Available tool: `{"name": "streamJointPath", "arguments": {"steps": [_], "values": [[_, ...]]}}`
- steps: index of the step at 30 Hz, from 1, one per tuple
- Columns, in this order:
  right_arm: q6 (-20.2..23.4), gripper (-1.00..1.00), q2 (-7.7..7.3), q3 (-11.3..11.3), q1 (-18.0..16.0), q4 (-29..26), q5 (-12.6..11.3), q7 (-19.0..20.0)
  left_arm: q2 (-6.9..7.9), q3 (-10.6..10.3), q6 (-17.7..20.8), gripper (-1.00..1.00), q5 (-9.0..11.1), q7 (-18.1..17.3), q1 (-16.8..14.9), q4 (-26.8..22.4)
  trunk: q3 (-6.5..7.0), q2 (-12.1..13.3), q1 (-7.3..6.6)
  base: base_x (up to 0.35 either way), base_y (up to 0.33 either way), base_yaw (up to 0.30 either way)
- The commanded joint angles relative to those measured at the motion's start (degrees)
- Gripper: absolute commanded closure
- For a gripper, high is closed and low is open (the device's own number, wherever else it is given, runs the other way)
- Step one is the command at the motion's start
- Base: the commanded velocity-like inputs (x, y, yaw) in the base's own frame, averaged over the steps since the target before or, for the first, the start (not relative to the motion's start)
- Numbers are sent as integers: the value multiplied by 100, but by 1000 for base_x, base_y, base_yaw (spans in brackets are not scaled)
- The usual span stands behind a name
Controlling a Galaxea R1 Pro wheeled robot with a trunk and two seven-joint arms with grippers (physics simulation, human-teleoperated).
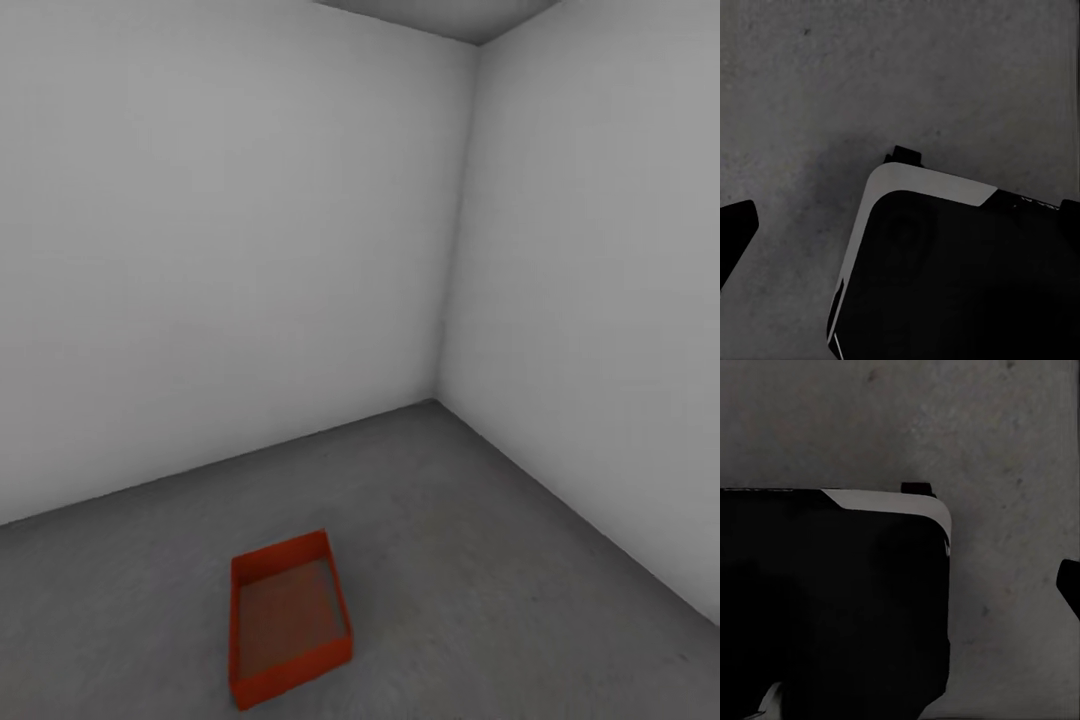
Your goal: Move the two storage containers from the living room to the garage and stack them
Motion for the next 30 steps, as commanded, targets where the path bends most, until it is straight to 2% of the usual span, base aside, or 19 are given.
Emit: {"name": "streamJointPath", "arguments": {"steps": [1, 30], "values": [[-30, -100, 7, 49, -10, 21, -55, -12, 3, -47, -13, -100, 44, 10, -2, 1, -9, -7, 1, 0, 0, -297], [-7, -100, -6, 46, -11, 17, -60, -2, 0, -47, -13, -100, 44, 8, -2, -3, -9, -7, 1, 0, 0, -297]]}}
